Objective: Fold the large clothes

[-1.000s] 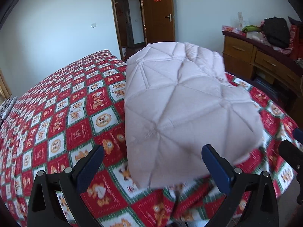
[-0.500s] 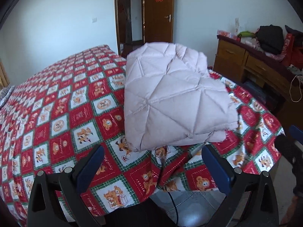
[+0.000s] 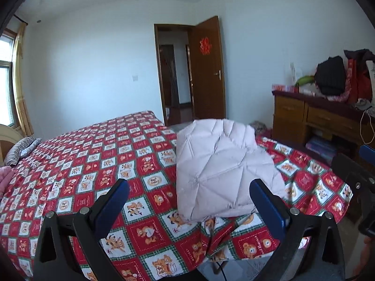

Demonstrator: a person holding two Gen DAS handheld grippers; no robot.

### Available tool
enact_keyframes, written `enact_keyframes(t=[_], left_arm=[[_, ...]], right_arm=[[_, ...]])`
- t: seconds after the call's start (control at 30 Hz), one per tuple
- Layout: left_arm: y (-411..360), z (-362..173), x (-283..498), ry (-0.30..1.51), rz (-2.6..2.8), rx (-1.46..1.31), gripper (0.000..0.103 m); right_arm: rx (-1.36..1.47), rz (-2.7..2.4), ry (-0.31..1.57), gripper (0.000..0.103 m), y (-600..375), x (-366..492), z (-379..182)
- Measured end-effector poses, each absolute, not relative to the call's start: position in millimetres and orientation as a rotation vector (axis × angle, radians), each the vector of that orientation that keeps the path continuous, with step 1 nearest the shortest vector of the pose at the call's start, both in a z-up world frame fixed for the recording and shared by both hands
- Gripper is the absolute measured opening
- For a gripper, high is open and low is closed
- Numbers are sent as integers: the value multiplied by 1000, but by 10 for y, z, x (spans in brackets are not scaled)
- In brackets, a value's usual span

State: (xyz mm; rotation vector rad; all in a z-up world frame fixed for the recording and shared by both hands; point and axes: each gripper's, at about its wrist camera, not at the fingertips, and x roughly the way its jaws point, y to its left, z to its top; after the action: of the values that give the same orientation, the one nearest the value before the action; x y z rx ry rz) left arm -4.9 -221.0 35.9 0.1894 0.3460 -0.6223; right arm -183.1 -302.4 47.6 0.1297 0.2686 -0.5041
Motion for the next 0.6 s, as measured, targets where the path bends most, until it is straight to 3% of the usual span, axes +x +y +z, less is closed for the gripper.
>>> enact_keyframes(t=[0.6], left_arm=[[-2049, 501, -249, 260, -588, 153, 102]], right_arm=[[115, -502, 213, 102, -2952, -1898, 546]])
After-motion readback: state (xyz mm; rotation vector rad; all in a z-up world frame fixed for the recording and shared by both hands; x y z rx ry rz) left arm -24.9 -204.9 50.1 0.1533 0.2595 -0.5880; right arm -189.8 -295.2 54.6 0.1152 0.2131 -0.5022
